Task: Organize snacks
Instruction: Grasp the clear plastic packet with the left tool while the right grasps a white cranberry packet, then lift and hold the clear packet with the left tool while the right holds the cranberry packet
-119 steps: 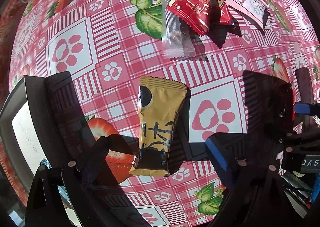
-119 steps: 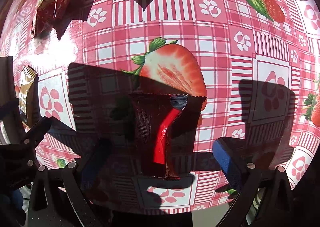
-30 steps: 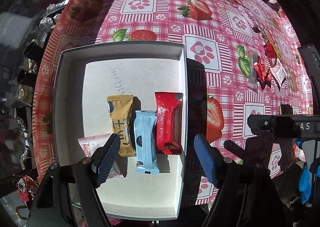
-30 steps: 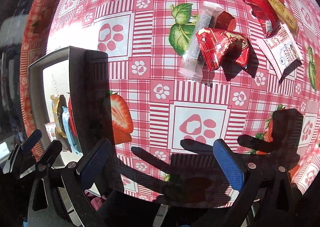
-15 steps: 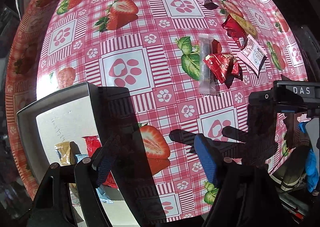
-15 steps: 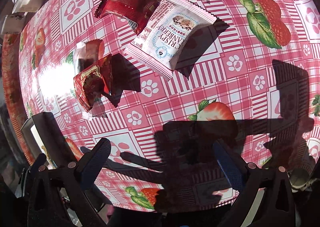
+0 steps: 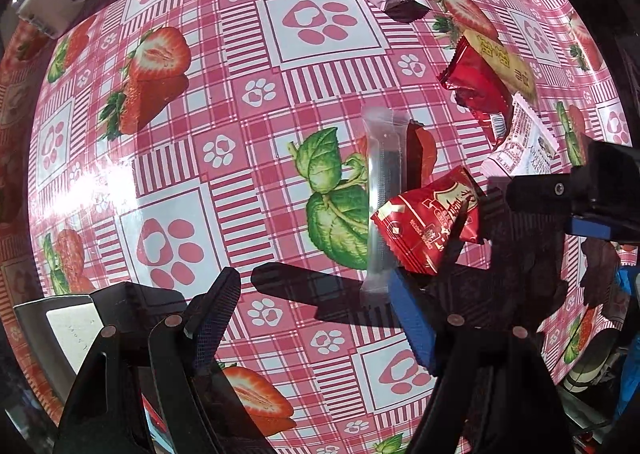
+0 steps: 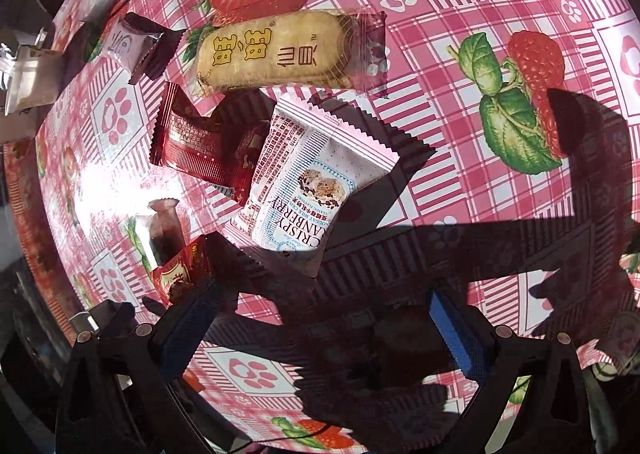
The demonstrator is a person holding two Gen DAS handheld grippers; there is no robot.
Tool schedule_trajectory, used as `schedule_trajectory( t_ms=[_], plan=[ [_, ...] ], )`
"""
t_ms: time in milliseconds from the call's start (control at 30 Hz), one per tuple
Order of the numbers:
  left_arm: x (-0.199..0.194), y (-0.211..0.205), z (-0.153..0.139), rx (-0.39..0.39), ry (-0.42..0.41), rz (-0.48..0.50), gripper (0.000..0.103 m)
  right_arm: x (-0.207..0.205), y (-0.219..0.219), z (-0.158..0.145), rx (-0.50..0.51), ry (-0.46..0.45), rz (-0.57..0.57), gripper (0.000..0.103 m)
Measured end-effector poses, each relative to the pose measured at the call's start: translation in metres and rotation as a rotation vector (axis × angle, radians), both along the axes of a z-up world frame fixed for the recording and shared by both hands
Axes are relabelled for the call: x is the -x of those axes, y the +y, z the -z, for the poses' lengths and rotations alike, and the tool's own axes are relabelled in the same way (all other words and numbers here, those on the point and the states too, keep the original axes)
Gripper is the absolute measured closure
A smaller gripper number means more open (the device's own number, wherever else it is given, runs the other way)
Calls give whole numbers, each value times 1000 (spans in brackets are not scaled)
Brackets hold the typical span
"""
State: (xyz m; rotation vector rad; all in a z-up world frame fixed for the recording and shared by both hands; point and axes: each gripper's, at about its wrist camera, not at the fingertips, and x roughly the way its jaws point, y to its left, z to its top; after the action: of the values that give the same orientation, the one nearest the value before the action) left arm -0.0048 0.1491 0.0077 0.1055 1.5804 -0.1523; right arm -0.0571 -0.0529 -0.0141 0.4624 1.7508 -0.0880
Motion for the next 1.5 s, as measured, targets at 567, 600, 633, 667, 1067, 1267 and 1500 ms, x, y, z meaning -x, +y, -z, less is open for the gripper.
schedule_trajectory(
  t_ms=[567, 600, 633, 667, 1067, 1267, 1500],
  plan=[
    [-59, -17, 9, -47, -8, 1, 22, -91, 3, 12, 25, -40, 11, 0],
    [-59, -22, 11, -50, -12, 4, 22, -94, 5, 11, 31, -43, 7, 4],
    [-59, -22, 10, -44, -14, 7, 26, -94, 9, 9, 52, -52, 0, 7],
    [-52, -24, 9, -32, -19, 11, 32, -96, 9, 7, 66, -58, -7, 17],
    [17, -23, -3, -19, -29, 29, 80, -76, 13, -4, 48, -77, -211, 59],
    [83, -1, -2, -10, 22, -11, 80, -31, 28, -1, 67, -48, -389, 59],
    [120, 11, -1, -35, 49, -46, 38, 11, 21, 1, 70, 0, -428, 34]
  ],
)
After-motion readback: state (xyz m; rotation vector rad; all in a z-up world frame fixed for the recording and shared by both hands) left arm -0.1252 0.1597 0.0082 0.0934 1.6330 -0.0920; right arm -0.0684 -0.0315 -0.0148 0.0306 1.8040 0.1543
